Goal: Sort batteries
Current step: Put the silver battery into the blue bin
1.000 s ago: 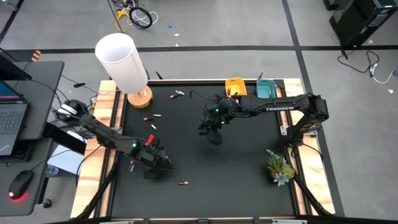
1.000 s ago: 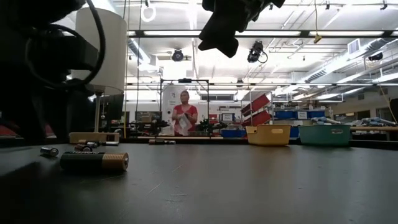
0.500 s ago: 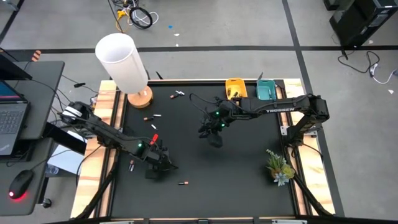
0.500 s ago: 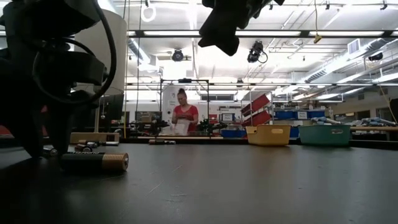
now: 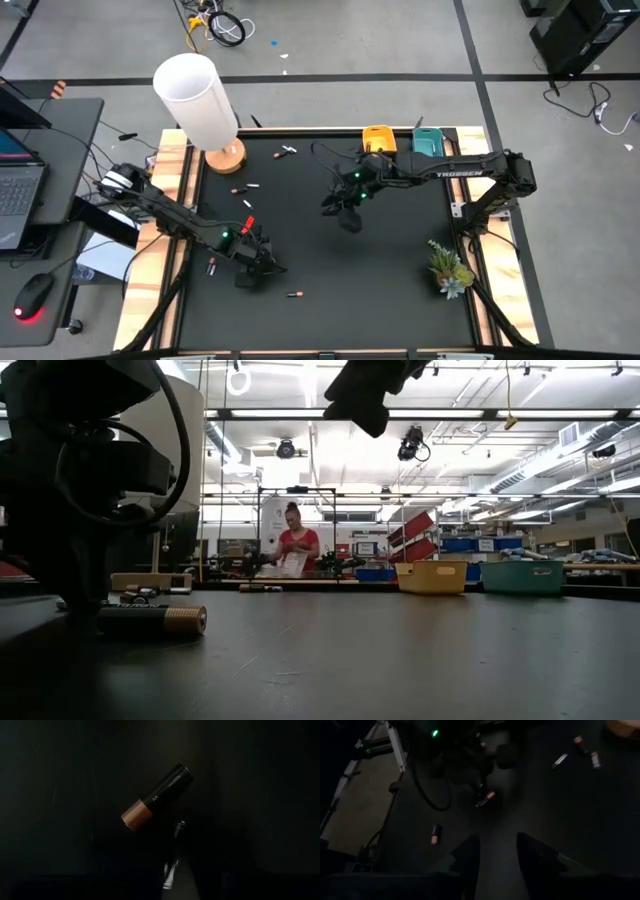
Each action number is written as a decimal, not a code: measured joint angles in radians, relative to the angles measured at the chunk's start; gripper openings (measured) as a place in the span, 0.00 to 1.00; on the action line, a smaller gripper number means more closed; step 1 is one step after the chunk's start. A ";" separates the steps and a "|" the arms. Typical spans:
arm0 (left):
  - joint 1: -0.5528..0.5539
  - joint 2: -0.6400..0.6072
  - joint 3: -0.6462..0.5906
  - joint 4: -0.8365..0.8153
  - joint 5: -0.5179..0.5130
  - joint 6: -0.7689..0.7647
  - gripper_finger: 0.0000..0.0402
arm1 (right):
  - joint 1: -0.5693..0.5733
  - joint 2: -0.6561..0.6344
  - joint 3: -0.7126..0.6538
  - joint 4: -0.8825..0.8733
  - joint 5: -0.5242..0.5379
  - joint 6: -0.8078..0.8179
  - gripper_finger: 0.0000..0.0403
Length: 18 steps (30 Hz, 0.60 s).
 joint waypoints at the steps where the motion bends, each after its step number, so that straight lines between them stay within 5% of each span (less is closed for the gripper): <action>1: 0.000 0.000 0.000 0.001 -0.006 -0.003 0.19 | -0.004 -0.007 0.000 0.001 0.008 0.000 0.34; 5: -0.001 0.006 0.000 0.003 -0.031 -0.004 0.09 | -0.022 -0.032 0.000 -0.012 0.028 -0.002 0.34; 18: -0.003 0.021 0.011 0.011 -0.074 -0.037 0.08 | -0.084 -0.073 0.001 -0.057 0.041 -0.003 0.34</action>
